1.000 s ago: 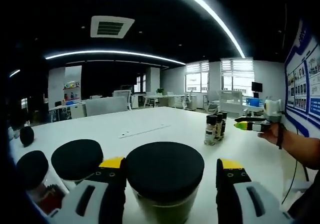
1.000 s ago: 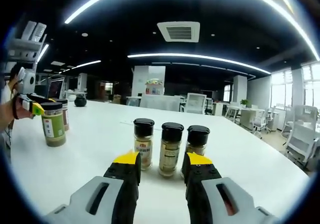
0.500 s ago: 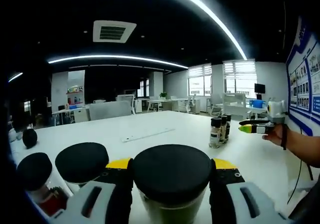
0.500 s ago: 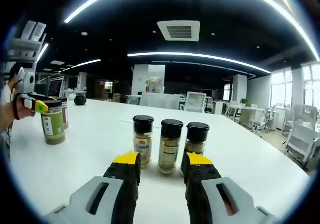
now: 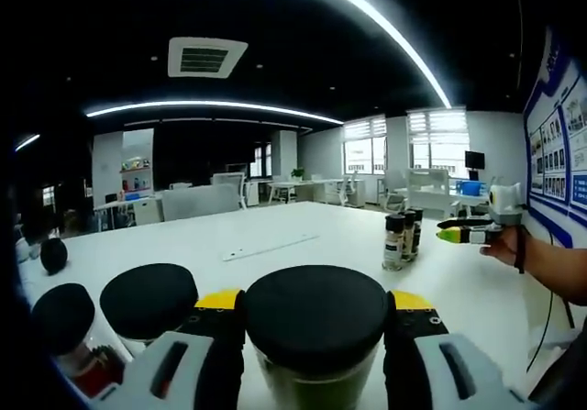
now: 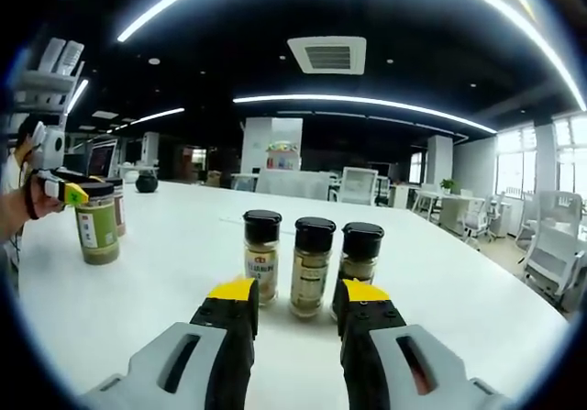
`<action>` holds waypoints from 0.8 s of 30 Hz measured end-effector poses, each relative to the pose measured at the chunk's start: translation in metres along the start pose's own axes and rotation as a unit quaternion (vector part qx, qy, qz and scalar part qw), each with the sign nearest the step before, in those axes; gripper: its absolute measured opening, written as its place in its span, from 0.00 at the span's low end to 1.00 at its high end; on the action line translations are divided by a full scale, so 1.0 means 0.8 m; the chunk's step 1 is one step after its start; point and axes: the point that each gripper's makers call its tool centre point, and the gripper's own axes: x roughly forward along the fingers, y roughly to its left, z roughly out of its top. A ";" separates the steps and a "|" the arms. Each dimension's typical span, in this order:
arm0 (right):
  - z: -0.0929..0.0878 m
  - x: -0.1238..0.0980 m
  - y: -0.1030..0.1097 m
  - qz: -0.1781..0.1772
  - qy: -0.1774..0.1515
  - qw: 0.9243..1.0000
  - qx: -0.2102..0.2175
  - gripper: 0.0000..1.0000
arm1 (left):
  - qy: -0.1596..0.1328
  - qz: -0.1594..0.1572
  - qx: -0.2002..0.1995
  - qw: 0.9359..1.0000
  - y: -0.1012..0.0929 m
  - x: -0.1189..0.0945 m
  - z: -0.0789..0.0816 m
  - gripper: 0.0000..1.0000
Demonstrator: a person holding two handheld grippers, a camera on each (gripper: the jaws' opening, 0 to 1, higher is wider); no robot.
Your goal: Pick up the mixed condiments and ingredients on the table and sort them into separate groups
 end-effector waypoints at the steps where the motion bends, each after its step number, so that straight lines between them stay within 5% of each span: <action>1: -0.001 0.000 0.000 -0.001 0.001 1.000 -0.001 0.35 | 0.001 0.000 0.002 1.000 -0.002 0.001 0.002 0.60; 12: -0.001 -0.003 -0.001 -0.003 -0.002 1.000 -0.003 0.35 | 0.001 0.005 0.022 1.000 0.001 0.018 0.023 0.59; 24: 0.001 -0.002 0.001 0.001 -0.006 1.000 -0.001 0.35 | 0.006 0.062 0.024 0.998 0.027 0.050 0.037 0.59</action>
